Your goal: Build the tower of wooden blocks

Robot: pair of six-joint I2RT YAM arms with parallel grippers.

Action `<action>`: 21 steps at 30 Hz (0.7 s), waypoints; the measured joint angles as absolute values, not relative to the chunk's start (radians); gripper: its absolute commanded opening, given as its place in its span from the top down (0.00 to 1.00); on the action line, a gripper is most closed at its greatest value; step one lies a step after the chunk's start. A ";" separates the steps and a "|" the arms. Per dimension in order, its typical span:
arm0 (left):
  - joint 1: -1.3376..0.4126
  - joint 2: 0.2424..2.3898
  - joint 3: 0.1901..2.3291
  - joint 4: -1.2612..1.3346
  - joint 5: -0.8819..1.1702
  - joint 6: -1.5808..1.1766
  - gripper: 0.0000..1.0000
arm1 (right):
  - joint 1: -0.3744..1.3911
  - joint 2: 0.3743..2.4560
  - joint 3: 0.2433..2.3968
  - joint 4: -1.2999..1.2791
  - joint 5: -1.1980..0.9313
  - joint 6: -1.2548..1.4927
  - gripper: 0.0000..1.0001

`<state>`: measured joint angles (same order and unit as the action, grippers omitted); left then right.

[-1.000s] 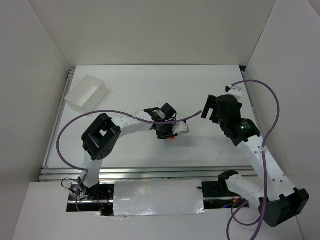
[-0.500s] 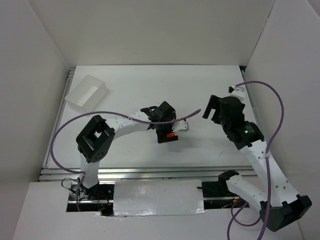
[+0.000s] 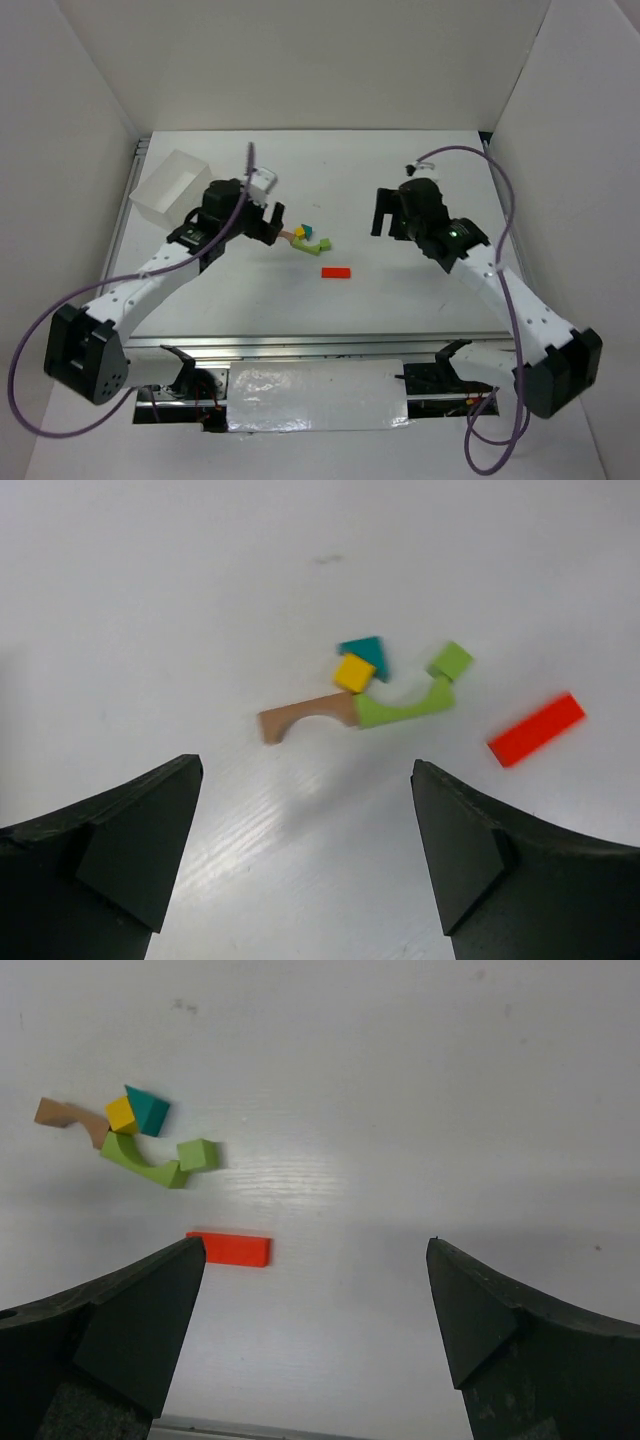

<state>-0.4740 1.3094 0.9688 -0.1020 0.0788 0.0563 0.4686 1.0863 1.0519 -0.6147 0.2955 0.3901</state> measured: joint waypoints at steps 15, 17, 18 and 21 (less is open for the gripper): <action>-0.153 1.021 0.634 -0.241 -0.152 -0.618 0.01 | 0.655 1.927 1.575 -0.656 0.278 0.492 0.26; -0.151 1.002 0.624 -0.236 -0.151 -0.631 0.01 | 0.664 1.970 1.605 -0.670 0.281 0.501 0.28; -0.150 0.995 0.622 -0.228 -0.151 -0.633 0.01 | 0.668 1.985 1.612 -0.675 0.278 0.505 0.28; -0.147 0.990 0.622 -0.204 -0.144 -0.634 0.01 | 0.672 2.016 1.614 -0.684 0.272 0.509 0.32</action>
<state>-0.1467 0.9897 0.6224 -0.2035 -0.1444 -0.6338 0.6724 2.0163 1.6138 -0.6838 0.2722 0.5087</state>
